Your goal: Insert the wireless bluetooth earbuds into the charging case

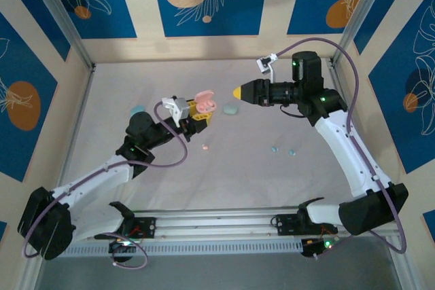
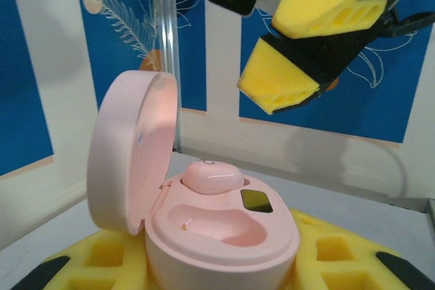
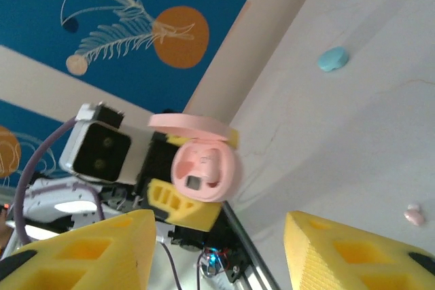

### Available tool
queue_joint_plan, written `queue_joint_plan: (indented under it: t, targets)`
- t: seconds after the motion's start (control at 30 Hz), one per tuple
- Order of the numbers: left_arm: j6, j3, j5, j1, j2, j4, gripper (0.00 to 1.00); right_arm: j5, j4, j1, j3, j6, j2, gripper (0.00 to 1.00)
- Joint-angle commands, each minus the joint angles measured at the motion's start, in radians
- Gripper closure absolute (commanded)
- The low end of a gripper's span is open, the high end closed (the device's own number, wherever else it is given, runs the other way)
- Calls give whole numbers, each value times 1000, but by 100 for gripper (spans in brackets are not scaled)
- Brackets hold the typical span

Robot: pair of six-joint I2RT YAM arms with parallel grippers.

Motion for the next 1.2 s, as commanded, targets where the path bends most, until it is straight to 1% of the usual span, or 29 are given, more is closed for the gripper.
queue_joint_plan:
  t: [0.0,0.07,0.2,0.23,0.4,0.63,0.83,1.03,1.17]
  targets:
    - [40,-12,-59,-6,-55,-33,65,44,7,-25,-43,42,40,47]
    - [48,-14,-72,-6,-83,-51,65,83,-52,-26,-42,25,100,48]
    - [61,2,-89,-7,-149,-111,65,82,-116,-4,-39,10,256,55]
    - [66,7,-90,-7,-166,-127,65,88,-124,12,-38,0,291,56]
    - [87,30,-89,-7,-225,-195,65,227,-237,116,46,-92,499,58]
    - [99,38,-95,-7,-267,-230,65,374,-366,243,223,-181,752,56]
    - [101,32,-99,-7,-273,-230,64,511,-441,312,377,-220,899,55]
    - [99,29,-94,-6,-270,-231,64,538,-498,352,492,-249,1010,56]
    - [98,28,-97,-7,-270,-229,64,551,-521,378,538,-281,1059,57]
